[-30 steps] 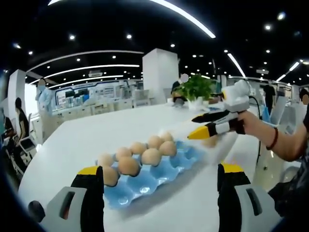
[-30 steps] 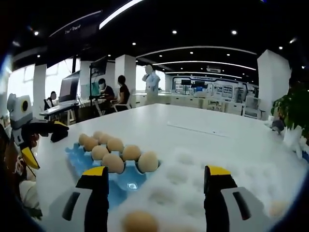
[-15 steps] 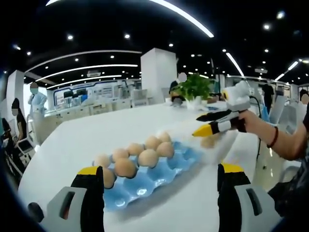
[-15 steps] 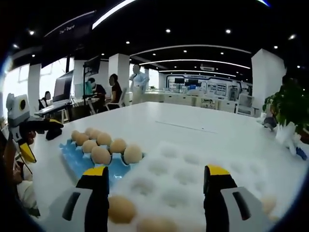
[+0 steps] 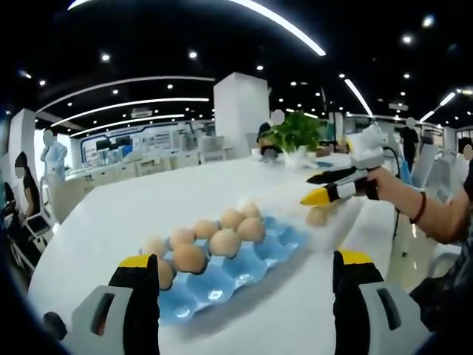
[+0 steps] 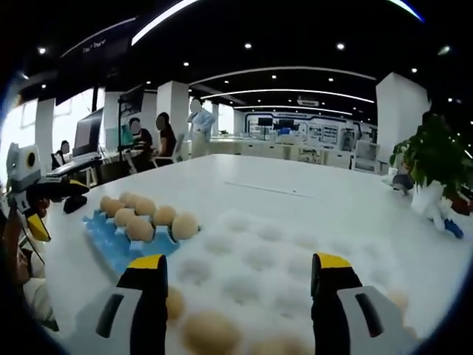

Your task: Place the egg into an empty slot of the egg tray after lifting it from the table, then release the egg inside the slot.

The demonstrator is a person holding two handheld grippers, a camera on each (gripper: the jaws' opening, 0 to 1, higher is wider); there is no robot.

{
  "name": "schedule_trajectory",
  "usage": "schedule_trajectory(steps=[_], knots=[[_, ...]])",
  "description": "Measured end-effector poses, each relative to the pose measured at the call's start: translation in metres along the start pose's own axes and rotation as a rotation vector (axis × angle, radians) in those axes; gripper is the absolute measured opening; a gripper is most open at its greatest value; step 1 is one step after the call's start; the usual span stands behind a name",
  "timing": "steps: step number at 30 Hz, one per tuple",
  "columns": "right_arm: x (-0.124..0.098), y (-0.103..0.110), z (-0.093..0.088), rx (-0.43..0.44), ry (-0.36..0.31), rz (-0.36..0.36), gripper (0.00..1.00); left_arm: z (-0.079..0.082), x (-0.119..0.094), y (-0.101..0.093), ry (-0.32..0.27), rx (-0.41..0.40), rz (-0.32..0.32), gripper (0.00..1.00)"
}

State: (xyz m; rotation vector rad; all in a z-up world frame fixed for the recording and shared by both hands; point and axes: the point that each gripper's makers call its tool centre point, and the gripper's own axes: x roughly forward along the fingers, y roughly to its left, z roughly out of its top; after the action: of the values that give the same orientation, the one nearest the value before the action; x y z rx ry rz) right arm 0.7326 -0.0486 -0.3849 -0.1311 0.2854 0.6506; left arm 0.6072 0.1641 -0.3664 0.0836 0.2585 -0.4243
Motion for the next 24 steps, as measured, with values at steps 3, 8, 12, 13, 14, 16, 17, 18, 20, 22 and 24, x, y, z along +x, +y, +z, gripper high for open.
schedule_trajectory(steps=[3,8,12,13,14,16,17,18,20,22,24], knots=[[-0.002,-0.007,-0.002,0.001,0.003,-0.010,0.82,0.001,0.000,0.000,-0.005,-0.002,0.001,1.00],[-0.011,-0.014,-0.006,0.001,0.002,-0.036,0.82,0.000,0.000,0.000,0.000,0.002,0.000,1.00],[-0.014,-0.025,-0.007,0.010,0.002,-0.055,0.82,-0.001,0.001,0.000,0.001,0.001,-0.001,1.00],[-0.016,-0.025,-0.008,0.014,0.001,-0.062,0.82,-0.001,0.001,0.000,0.001,0.003,-0.001,1.00],[-0.017,-0.026,-0.008,0.015,0.000,-0.064,0.82,-0.001,0.001,0.000,0.001,0.004,-0.001,1.00],[-0.019,-0.031,-0.010,0.016,0.002,-0.074,0.82,-0.001,0.001,-0.001,0.002,0.003,-0.004,1.00],[-0.020,-0.033,-0.010,0.014,0.005,-0.077,0.81,-0.002,0.001,-0.001,0.003,0.003,-0.002,1.00],[-0.020,-0.035,-0.011,0.014,0.007,-0.083,0.81,-0.002,0.001,0.000,0.004,0.003,0.000,1.00],[-0.022,-0.038,-0.011,0.018,0.007,-0.086,0.81,-0.003,0.001,0.000,0.003,0.001,0.000,1.00],[-0.023,-0.041,-0.012,0.020,0.006,-0.094,0.81,-0.003,0.002,0.000,0.003,-0.001,-0.003,1.00],[-0.024,-0.044,-0.012,0.020,0.006,-0.097,0.81,-0.004,0.002,-0.001,0.009,0.003,-0.004,1.00]])
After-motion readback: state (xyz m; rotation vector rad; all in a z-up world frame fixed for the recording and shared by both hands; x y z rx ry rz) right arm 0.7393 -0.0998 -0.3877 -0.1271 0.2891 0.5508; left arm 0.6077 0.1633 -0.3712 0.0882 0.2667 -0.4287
